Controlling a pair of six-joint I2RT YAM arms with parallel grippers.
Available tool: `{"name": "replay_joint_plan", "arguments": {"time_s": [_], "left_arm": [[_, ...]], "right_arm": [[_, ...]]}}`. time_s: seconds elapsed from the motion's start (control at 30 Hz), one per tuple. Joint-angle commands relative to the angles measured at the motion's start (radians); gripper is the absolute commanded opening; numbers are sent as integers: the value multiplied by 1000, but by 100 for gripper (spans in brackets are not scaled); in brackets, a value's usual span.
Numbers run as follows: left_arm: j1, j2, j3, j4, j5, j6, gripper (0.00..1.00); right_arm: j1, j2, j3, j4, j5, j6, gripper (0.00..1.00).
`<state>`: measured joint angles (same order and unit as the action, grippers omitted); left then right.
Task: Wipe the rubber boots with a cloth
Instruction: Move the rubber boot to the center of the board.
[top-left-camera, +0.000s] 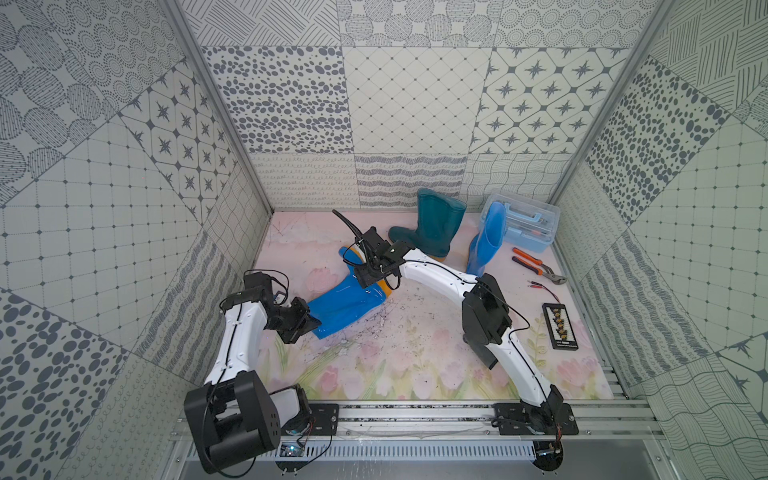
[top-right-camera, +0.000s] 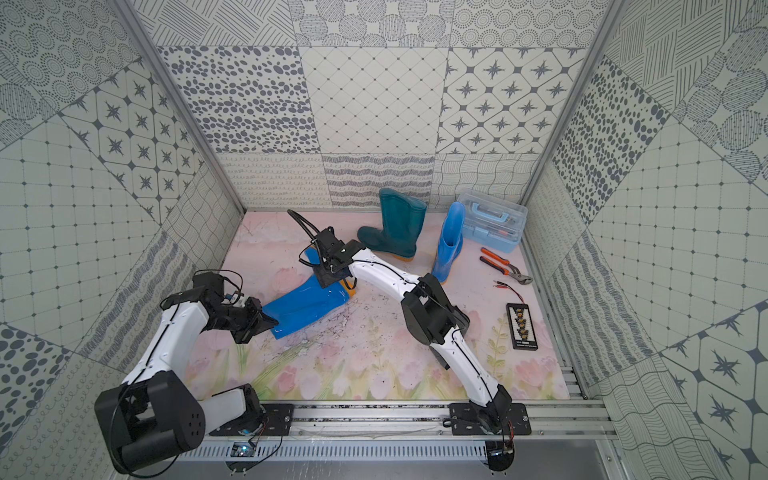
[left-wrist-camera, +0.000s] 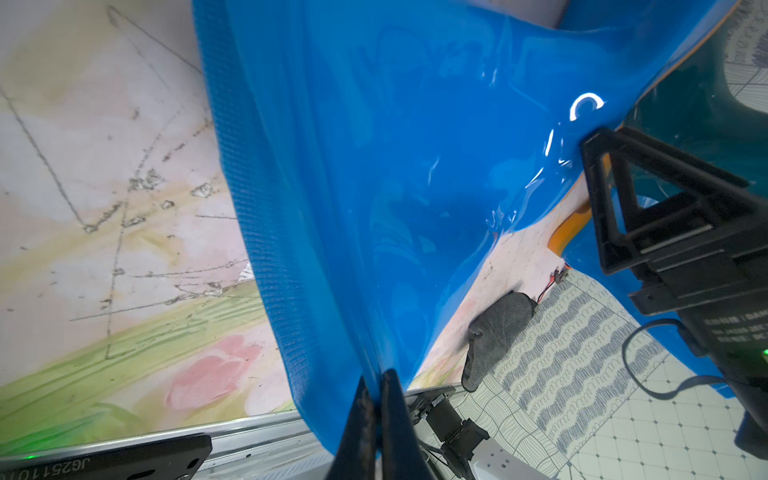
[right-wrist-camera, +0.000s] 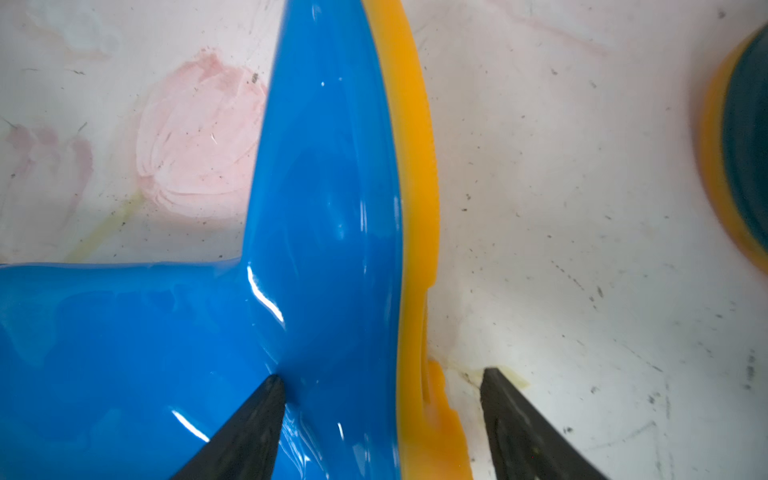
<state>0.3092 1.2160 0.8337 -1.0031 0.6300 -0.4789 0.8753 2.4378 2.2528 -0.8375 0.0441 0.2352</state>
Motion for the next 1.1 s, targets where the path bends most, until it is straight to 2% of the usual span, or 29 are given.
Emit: {"name": "replay_joint_plan", "arguments": {"time_s": [0.0, 0.07, 0.17, 0.3, 0.37, 0.53, 0.67, 0.7, 0.83, 0.87, 0.93, 1.07], "left_arm": [[1, 46, 15, 12, -22, 20, 0], [-1, 61, 11, 24, -10, 23, 0], [-10, 84, 11, 29, -12, 38, 0], [-60, 121, 24, 16, -10, 64, 0], [-101, 142, 25, 12, 4, 72, 0], [-168, 132, 2, 4, -20, 73, 0], [-209, 112, 3, 21, -43, 58, 0], [-222, 115, -4, 37, -46, 48, 0], [-276, 153, -30, 89, -54, 13, 0], [-281, 157, -33, 95, -61, 6, 0], [-283, 147, -36, 95, -94, -10, 0], [-285, 101, -35, 80, -180, -35, 0]], "right_arm": [[2, 46, 50, -56, -29, -58, 71], [-7, 70, 52, -76, -26, -65, 63], [-19, 67, 22, -116, -2, -57, 42], [-20, -86, -223, -4, 38, -20, 21], [-20, -192, -373, 66, 50, 18, 16], [-19, -395, -641, 116, 78, 143, 15], [-9, -537, -840, 160, 92, 274, 18], [-9, -565, -886, 174, 99, 305, 21], [-1, -643, -996, 213, 125, 367, 55], [2, -657, -998, 202, 133, 368, 61], [10, -704, -999, 174, 164, 368, 67], [17, -838, -1048, 130, 211, 398, 74]]}}
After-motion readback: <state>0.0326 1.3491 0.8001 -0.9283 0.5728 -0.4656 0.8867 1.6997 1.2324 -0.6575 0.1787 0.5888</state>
